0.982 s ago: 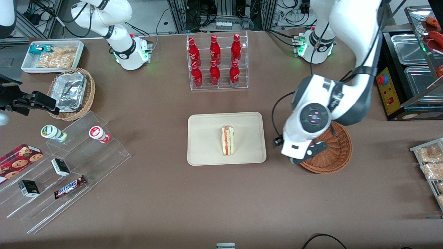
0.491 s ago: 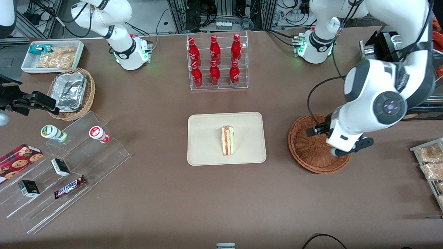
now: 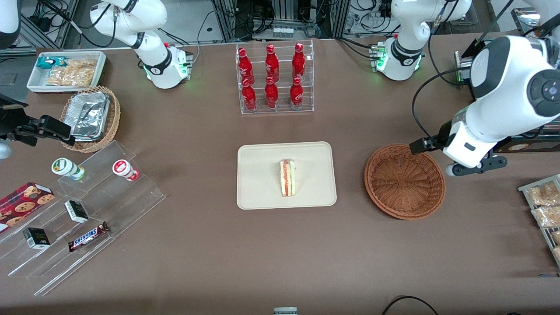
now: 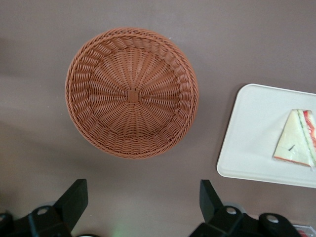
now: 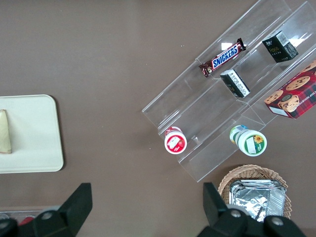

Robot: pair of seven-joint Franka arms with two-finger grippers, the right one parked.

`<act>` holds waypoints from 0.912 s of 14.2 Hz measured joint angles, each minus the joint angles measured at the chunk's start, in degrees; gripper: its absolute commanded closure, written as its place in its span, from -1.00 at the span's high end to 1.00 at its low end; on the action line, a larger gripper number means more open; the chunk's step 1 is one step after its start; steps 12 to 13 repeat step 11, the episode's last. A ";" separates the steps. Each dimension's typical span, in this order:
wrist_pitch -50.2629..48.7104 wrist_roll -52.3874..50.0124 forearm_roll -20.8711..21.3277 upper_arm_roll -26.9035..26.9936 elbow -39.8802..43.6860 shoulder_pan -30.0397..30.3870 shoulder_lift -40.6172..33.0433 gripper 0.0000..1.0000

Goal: Place sandwich from basket to tray

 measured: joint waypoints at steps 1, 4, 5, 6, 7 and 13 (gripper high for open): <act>-0.53 1.79 0.29 -0.37 -0.02 0.74 -0.86 1.00; -3.48 8.45 2.85 -0.54 -0.05 2.96 -3.62 1.00; -3.84 9.73 3.50 -0.54 -0.06 3.43 -4.42 1.00; -4.00 10.39 4.06 -0.52 -0.06 3.64 -5.19 1.00; -4.16 10.53 4.34 -0.53 -0.04 3.76 -5.84 1.00; -7.01 14.11 4.40 -0.51 1.33 5.18 -7.11 1.00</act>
